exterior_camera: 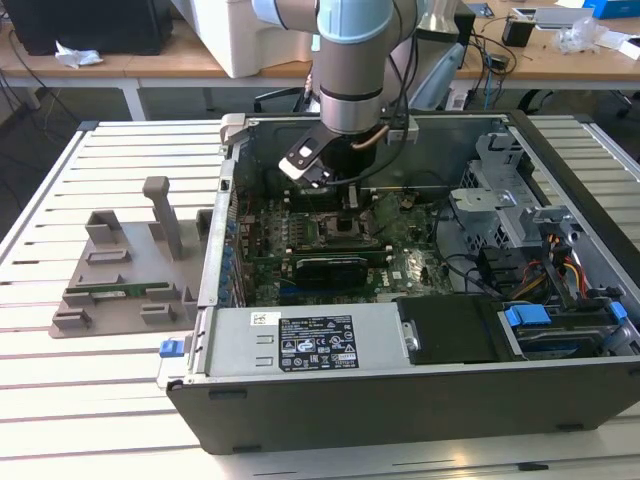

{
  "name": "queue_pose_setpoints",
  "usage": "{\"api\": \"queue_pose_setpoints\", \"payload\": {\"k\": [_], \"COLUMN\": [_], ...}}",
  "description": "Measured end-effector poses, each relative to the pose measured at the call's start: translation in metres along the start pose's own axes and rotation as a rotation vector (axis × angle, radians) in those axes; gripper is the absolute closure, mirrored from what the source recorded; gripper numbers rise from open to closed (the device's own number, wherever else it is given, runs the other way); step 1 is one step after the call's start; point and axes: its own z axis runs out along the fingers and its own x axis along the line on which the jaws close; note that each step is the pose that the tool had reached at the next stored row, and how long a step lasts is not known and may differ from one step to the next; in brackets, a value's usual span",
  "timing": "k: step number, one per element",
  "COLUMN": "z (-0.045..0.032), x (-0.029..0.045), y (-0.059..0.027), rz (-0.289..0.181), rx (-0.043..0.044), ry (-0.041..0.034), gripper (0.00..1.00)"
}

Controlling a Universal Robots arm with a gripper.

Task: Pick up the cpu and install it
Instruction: 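Place the cpu into insertion slot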

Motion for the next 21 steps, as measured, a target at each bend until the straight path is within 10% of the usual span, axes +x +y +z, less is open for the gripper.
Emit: {"api": "queue_pose_setpoints", "payload": {"k": [2,15,21], "z": [-0.0010,-0.0758,-0.0809], "x": [-0.0003,-0.0035,-0.0037], "y": [0.0066,0.0101,0.0105], "rz": [0.000,0.000,0.000], "rx": [-0.0006,0.0003,0.0004], "ry": [0.0011,-0.0005,-0.0004], "gripper": [0.89,0.89,0.89]}}
